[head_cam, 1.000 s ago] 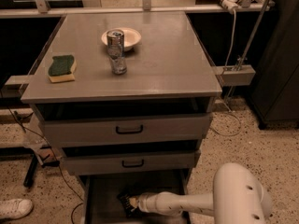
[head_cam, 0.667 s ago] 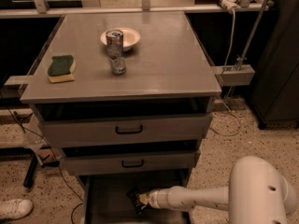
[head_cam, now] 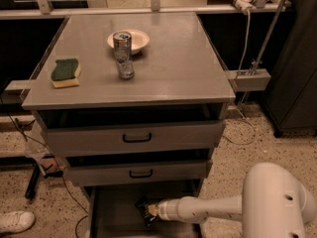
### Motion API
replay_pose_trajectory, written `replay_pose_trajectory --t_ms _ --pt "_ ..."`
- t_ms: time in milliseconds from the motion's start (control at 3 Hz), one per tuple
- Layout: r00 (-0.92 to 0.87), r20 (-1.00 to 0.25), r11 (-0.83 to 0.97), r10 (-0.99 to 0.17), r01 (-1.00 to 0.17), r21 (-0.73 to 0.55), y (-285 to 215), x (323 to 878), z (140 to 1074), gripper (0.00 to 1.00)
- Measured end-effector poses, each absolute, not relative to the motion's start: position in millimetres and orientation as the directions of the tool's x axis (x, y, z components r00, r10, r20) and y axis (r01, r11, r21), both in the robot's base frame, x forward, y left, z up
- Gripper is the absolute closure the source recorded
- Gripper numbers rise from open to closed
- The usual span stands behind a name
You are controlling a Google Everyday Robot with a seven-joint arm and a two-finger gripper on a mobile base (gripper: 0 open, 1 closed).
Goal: Pick rxbar chocolate from bottom drawer and place on counter
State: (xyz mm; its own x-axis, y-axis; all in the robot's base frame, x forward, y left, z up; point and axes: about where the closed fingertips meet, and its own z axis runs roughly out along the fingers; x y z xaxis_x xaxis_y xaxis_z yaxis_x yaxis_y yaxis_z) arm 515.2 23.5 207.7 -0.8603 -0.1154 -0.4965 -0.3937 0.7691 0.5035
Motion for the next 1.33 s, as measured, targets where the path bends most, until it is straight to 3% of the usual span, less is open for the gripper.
replay_pose_trajectory --t_ms 667,1333 --pt "-0.869 -0.484 0.857 -0.096 -0.32 0.404 -25 483 302 1.0" --pt "-0.862 -0.492 0.858 -0.119 -0.339 0.386 -28 480 315 1.0"
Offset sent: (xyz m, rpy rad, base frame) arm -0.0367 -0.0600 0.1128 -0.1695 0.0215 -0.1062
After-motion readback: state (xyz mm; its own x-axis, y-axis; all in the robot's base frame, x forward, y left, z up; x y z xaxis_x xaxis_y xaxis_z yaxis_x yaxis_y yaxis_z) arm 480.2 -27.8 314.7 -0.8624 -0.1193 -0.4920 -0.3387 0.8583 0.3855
